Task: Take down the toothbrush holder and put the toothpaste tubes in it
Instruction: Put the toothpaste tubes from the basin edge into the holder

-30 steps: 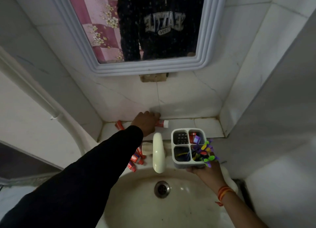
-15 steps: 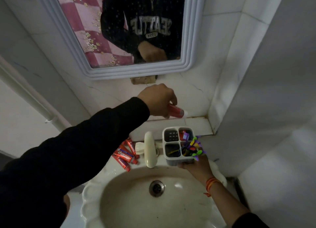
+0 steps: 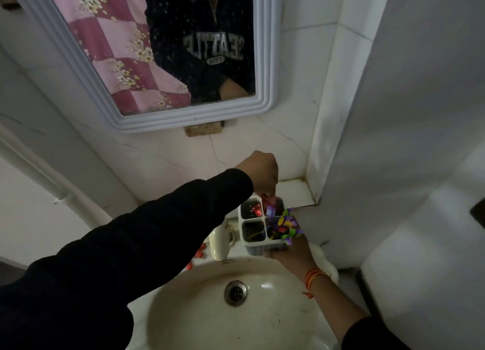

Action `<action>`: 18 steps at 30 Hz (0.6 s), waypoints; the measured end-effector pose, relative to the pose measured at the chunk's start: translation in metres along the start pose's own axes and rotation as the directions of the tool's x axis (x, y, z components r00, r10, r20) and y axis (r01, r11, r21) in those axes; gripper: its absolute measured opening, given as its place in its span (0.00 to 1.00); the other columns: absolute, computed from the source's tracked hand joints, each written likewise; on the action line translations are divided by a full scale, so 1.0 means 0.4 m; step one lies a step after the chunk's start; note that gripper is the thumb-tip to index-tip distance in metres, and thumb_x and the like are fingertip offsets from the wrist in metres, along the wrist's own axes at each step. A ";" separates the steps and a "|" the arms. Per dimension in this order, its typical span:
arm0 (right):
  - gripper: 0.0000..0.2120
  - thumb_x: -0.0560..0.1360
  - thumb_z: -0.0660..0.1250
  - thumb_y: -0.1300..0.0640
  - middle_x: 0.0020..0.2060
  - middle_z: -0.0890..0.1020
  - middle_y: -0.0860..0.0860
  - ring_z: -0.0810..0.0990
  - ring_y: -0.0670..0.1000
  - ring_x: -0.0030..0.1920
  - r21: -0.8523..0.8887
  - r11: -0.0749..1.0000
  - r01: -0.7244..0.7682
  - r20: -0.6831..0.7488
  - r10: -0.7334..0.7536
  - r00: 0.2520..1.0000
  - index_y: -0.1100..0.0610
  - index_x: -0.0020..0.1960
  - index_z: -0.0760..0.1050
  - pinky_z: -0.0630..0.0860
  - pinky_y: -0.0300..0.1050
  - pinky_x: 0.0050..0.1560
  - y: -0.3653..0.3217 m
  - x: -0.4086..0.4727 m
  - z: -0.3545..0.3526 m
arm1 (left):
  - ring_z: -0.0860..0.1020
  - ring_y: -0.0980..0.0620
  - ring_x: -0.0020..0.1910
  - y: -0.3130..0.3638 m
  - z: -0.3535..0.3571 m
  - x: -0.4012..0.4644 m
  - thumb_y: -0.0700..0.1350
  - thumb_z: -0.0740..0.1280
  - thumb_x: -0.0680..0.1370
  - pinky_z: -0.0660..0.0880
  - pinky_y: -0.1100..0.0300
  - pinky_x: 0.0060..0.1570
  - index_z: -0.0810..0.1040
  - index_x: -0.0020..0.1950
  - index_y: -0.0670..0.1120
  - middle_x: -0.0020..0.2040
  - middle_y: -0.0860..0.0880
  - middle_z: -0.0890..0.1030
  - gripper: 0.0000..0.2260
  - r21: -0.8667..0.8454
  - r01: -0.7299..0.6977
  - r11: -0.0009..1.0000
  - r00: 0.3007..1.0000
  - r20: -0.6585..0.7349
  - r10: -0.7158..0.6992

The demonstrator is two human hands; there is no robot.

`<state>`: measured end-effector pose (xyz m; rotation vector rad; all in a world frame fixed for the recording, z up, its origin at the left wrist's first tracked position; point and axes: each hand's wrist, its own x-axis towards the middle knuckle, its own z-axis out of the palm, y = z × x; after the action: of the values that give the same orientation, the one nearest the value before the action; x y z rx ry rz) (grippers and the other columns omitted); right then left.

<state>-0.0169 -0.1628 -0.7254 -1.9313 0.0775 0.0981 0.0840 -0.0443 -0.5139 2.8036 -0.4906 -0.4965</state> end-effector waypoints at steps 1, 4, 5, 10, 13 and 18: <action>0.41 0.54 0.82 0.55 0.57 0.81 0.48 0.78 0.45 0.60 0.005 1.000 0.005 -0.002 -0.005 1.000 0.54 0.65 0.72 0.72 0.26 0.56 0.000 0.000 0.000 | 0.84 0.52 0.39 -0.002 0.013 0.001 0.38 0.76 0.72 0.84 0.59 0.45 0.86 0.55 0.42 0.50 0.46 0.86 0.12 -0.051 0.007 0.999 1.000 0.005 -0.007; 0.40 0.54 0.81 0.56 0.57 0.80 0.48 0.78 0.45 0.60 0.008 0.999 0.034 -0.014 -0.034 0.999 0.55 0.64 0.72 0.72 0.26 0.56 -0.009 -0.001 0.000 | 0.85 0.50 0.40 -0.009 0.049 -0.006 0.36 0.74 0.73 0.85 0.55 0.48 0.85 0.55 0.40 0.49 0.45 0.86 0.10 -0.138 0.041 0.990 0.998 0.046 -0.035; 0.40 0.54 0.81 0.57 0.57 0.80 0.48 0.78 0.45 0.60 0.012 0.999 0.044 -0.014 -0.044 0.999 0.56 0.64 0.72 0.72 0.26 0.56 -0.012 -0.002 -0.001 | 0.86 0.49 0.40 -0.014 0.055 -0.006 0.35 0.73 0.74 0.85 0.54 0.47 0.86 0.54 0.39 0.46 0.44 0.86 0.09 -0.166 0.056 0.984 0.998 0.049 -0.048; 0.41 0.52 0.80 0.51 0.57 0.80 0.48 0.78 0.47 0.60 0.006 0.998 0.066 -0.016 -0.065 0.998 0.54 0.64 0.72 0.77 0.42 0.61 -0.004 -0.002 -0.003 | 0.83 0.56 0.31 -0.071 0.025 -0.012 0.37 0.75 0.74 0.84 0.61 0.42 0.87 0.50 0.40 0.35 0.51 0.83 0.05 -0.250 0.091 0.964 0.995 -0.010 -0.097; 0.37 0.54 0.82 0.56 0.55 0.81 0.48 0.78 0.47 0.59 -0.048 0.995 0.088 -0.024 -0.089 0.996 0.53 0.61 0.74 0.75 0.34 0.57 0.000 0.003 0.000 | 0.83 0.54 0.32 -0.160 0.003 -0.029 0.38 0.75 0.74 0.82 0.64 0.39 0.87 0.49 0.40 0.34 0.51 0.83 0.05 -0.251 0.139 0.958 0.984 -0.074 -0.162; 0.36 0.53 0.83 0.58 0.55 0.82 0.48 0.78 0.47 0.58 -0.054 0.990 0.127 -0.062 -0.130 0.990 0.52 0.60 0.76 0.73 0.38 0.57 0.000 0.007 0.005 | 0.86 0.50 0.48 -0.377 0.009 -0.073 0.39 0.74 0.74 0.80 0.62 0.51 0.87 0.54 0.43 0.47 0.47 0.87 0.10 -0.092 0.326 0.941 0.943 -0.034 -0.330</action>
<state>-0.0143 -0.1607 -0.7263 -1.9845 -0.0062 -0.0491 0.0991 0.1031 -0.5539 2.8158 0.0143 -0.4981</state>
